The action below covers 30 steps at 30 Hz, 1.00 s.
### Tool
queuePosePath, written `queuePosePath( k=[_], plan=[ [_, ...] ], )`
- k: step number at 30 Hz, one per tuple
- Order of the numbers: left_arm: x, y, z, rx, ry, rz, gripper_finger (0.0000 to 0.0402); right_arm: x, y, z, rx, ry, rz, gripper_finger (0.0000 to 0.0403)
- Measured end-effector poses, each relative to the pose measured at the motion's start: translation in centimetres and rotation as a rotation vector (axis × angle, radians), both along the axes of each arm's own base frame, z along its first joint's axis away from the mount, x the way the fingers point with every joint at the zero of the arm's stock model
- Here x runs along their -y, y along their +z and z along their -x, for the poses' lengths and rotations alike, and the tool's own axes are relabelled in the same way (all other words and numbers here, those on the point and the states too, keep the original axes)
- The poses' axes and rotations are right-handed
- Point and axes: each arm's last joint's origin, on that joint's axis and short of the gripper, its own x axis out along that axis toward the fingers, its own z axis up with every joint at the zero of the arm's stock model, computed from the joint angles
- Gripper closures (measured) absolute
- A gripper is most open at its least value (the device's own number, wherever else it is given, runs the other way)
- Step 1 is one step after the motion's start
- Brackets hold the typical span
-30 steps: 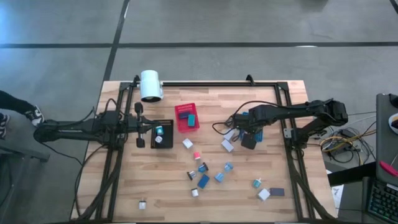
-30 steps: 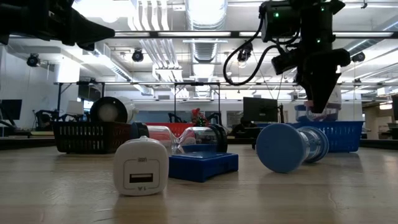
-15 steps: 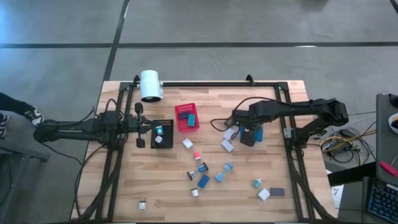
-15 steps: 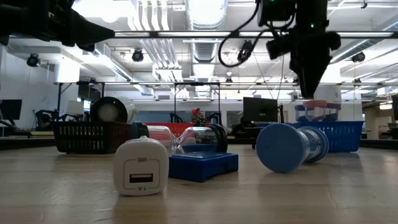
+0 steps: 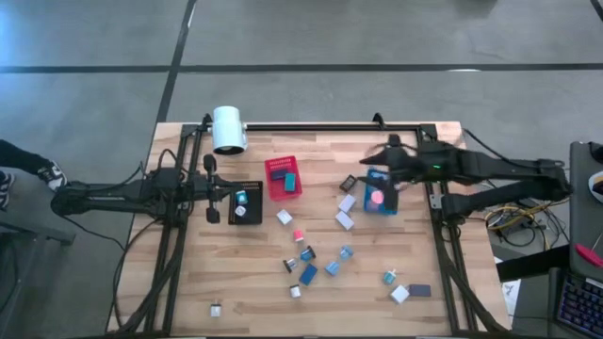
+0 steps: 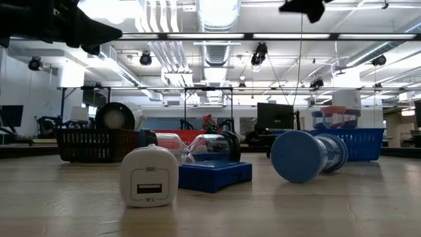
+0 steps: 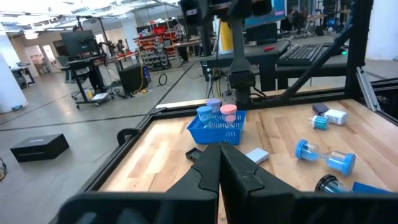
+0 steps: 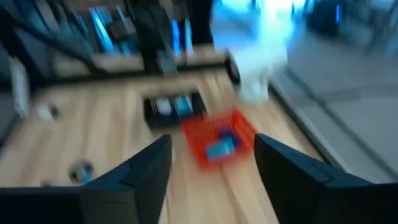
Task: Pick & Place Office items
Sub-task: Put the bottom right white digital clock into the red bin
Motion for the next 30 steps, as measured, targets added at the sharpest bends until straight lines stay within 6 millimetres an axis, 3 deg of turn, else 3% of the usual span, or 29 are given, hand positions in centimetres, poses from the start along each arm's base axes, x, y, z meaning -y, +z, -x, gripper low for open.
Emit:
queuePosePath(
  k=[7,16,23,30],
  plan=[
    [0.0,0.0,0.0,0.002,0.002,0.019,0.0394,-0.2,-3.4,3.2,0.256,0.009,0.016,0.0287],
    [0.0,0.0,0.0,0.004,0.013,0.018,0.0394,-0.3,-9.5,4.3,0.404,0.093,0.047,0.0388],
    [-0.1,0.0,-0.1,0.0,0.034,0.008,0.0394,-0.4,-12.3,4.6,0.463,0.109,0.062,0.0394],
    [-0.1,-0.1,-0.2,-0.01,0.033,-0.002,0.0394,-0.4,-13.5,5.1,0.489,0.104,0.049,0.0394]
  ],
)
